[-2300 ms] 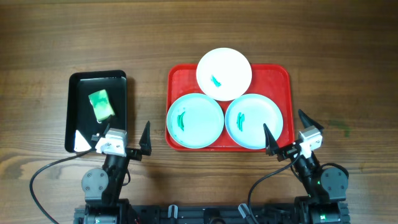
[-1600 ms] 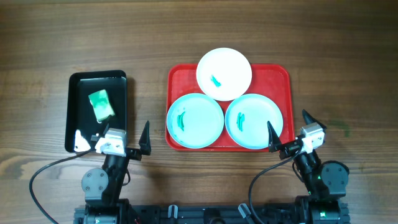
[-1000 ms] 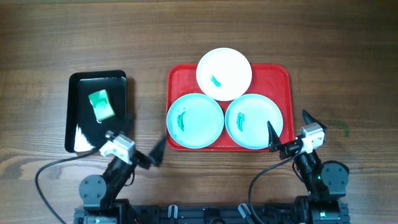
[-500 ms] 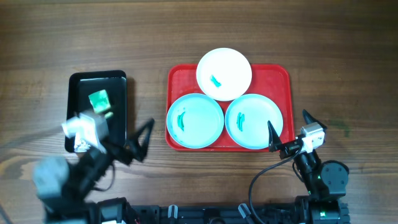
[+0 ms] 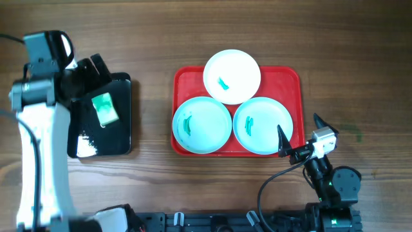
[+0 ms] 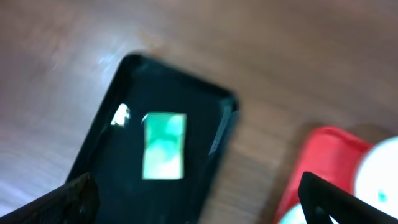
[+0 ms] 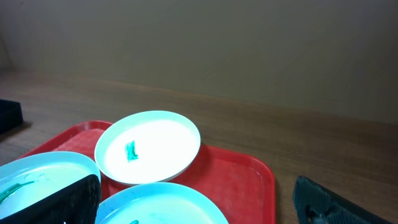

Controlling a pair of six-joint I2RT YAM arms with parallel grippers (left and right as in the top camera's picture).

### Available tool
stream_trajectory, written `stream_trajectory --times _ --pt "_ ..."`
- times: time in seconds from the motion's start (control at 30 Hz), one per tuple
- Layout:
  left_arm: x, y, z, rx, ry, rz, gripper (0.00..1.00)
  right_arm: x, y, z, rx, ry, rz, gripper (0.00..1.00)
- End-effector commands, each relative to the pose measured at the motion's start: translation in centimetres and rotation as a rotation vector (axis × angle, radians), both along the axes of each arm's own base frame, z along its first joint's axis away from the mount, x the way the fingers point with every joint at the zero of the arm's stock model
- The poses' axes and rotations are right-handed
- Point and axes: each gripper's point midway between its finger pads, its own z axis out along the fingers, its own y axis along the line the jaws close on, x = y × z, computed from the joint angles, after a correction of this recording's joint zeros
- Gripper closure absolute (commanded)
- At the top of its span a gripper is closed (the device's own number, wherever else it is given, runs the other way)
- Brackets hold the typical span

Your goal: Clean dirty plates on tray and stack at the side

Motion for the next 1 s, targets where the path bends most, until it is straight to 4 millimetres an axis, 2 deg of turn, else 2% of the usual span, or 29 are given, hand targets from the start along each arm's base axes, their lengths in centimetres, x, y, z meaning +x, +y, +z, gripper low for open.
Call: stream_trajectory --times 0.0,0.07,0.2,0.3,0.47,0.6,0.7,0.9,0.97 --pt "0.0 4.4 -3.0 -0.035 0.074 0.246 0.00 0.0 -0.2 0.0 0.004 -0.001 -0.008 0.00" --pt "-0.1 6.5 -4.7 -0.094 0.094 0.365 0.00 0.0 -0.2 0.0 0.004 -0.001 -0.008 0.00" --pt "-0.8 7.2 -8.7 -0.259 0.200 0.395 0.00 0.0 -0.1 0.0 0.004 -0.001 -0.008 0.00" --pt "0.0 5.8 -10.6 -0.327 0.239 0.281 0.00 0.0 -0.2 0.0 0.004 -0.001 -0.008 0.00" --pt "1.2 5.6 -13.2 -0.301 0.279 0.271 0.00 0.0 -0.2 0.0 0.004 -0.001 -0.008 0.00" --pt "2.2 3.5 -14.8 -0.289 0.312 0.215 0.03 0.0 -0.2 0.0 0.004 -0.001 -0.008 0.00" --pt "1.7 3.0 -16.5 -0.208 0.380 0.203 0.07 0.0 -0.2 0.0 0.004 -0.001 -0.008 0.00" --pt "-0.2 2.1 -19.9 -0.221 0.459 0.198 0.09 0.0 -0.2 0.0 0.004 -0.001 -0.008 0.01" --pt "-0.7 2.0 -20.7 -0.221 0.463 0.200 0.15 0.0 -0.2 0.0 0.004 -0.001 -0.008 0.00"
